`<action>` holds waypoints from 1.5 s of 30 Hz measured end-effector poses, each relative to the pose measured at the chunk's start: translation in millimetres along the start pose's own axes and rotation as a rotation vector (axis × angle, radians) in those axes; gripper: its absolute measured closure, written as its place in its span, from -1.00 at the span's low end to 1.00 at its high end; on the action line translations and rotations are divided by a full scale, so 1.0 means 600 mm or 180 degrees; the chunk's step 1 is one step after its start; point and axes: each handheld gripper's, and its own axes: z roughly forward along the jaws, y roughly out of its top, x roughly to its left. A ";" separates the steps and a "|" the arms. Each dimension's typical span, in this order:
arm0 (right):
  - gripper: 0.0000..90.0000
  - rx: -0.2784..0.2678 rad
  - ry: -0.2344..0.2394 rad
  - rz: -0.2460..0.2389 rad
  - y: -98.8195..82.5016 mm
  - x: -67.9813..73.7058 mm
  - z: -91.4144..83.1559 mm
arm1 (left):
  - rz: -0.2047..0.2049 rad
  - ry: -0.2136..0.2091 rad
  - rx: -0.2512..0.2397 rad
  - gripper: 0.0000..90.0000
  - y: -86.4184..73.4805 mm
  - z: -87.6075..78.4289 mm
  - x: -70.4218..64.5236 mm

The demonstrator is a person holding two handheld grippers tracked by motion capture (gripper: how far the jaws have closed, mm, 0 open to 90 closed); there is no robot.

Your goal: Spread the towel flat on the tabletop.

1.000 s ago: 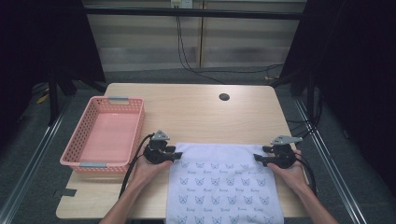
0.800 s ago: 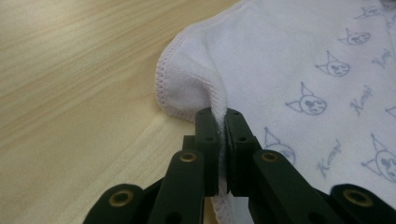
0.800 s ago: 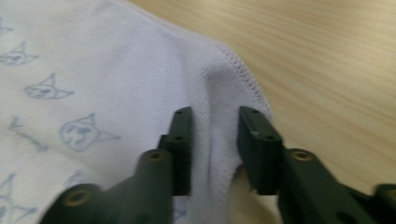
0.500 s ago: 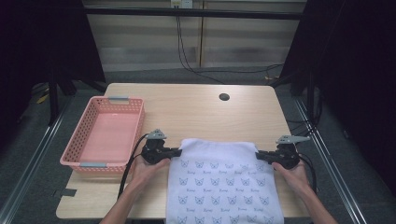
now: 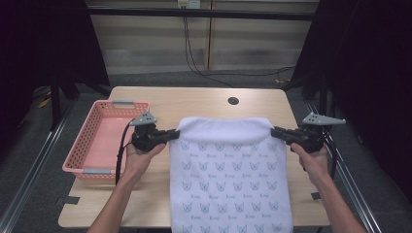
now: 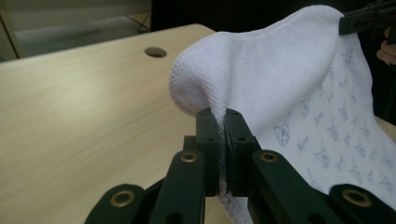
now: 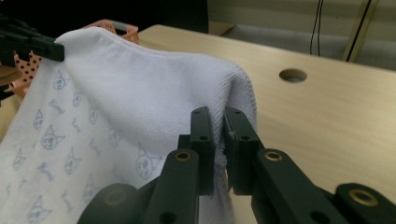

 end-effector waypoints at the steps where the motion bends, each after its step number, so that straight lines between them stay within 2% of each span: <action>1: 0.85 -0.0032 -0.0031 -0.0026 0.013 -0.002 0.002 | 0.0005 0.0022 -0.0022 0.92 0.008 -0.002 0.004; 7: 0.85 -0.0101 -0.0091 -0.0071 0.064 -0.014 0.027 | 0.0037 0.0142 -0.0074 0.92 0.050 0.000 0.025; 11: 0.85 -0.0149 -0.0146 -0.0074 0.096 -0.035 0.043 | -0.0043 0.0154 -0.0114 0.92 0.066 0.005 0.046; 15: 0.85 -0.0140 -0.0187 -0.0113 0.124 -0.048 0.060 | -0.0021 0.0208 -0.0098 0.92 0.083 0.012 0.057; 23: 0.85 -0.0155 -0.0283 -0.0046 0.158 -0.079 0.086 | -0.0048 0.0296 -0.0150 0.92 0.130 0.032 0.087; 26: 0.84 -0.0204 -0.0312 0.0005 0.169 -0.091 0.094 | -0.0137 0.0254 -0.0223 0.92 0.139 0.047 0.100; 29: 0.83 -0.0093 -0.0344 0.0093 0.154 -0.111 0.111 | -0.0158 0.0335 -0.0014 0.89 0.121 0.075 0.110; 31: 0.77 0.0010 -0.0389 0.0141 0.136 -0.123 0.121 | -0.0270 0.0343 0.0042 0.77 0.101 0.090 0.117; 32: 0.66 0.0071 -0.0425 0.0156 0.125 -0.129 0.127 | -0.0321 0.0347 0.0070 0.64 0.091 0.096 0.119; 33: 0.48 0.0126 -0.0512 0.0172 0.113 -0.134 0.132 | -0.0315 0.0370 0.0136 0.56 0.083 0.102 0.119; 34: 0.42 0.0174 -0.0569 0.0201 0.101 -0.138 0.135 | -0.0319 0.0386 0.0190 0.49 0.076 0.106 0.119; 36: 0.35 0.0204 -0.0549 0.0250 0.082 -0.143 0.134 | -0.0320 0.0357 0.0230 0.41 0.065 0.108 0.114; 39: 0.33 0.0218 -0.0467 0.0172 0.062 -0.130 0.123 | -0.0227 0.0268 0.0282 0.37 0.056 0.104 0.094; 45: 0.29 0.0312 -0.0276 0.0030 0.001 -0.067 0.079 | -0.0034 0.0049 0.0413 0.53 0.015 0.086 0.042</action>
